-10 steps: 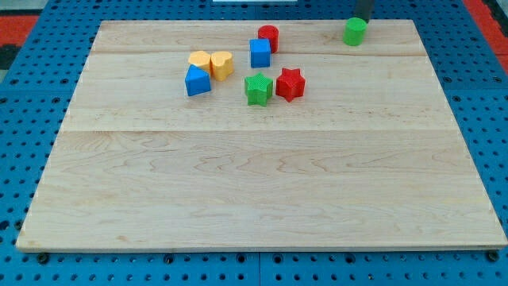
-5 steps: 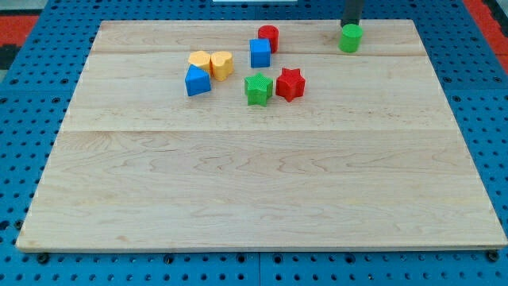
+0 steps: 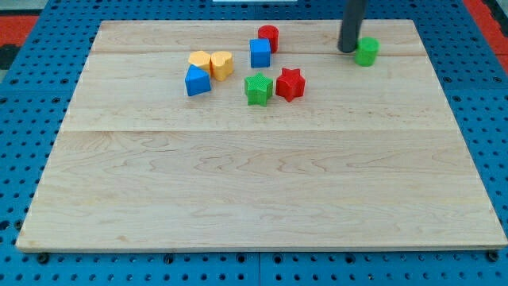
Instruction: Place the green circle horizontally to the blue cube
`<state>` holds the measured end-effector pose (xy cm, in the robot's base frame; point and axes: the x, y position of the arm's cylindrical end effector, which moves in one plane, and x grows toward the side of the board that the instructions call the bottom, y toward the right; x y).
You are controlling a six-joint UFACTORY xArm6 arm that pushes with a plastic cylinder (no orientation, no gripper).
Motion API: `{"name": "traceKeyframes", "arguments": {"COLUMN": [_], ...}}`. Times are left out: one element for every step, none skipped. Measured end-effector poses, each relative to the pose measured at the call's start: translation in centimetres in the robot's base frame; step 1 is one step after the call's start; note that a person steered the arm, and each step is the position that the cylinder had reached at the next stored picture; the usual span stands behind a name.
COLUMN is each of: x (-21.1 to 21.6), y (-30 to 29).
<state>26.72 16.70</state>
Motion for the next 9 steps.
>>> {"name": "traceKeyframes", "arguments": {"x": [0.3,-2.8,-2.8,-2.8,-2.8,-2.3,-2.4,-2.4,-0.3], "y": [0.1,0.1,0.1,0.1,0.1,0.9,0.6,3.5,5.0]}}
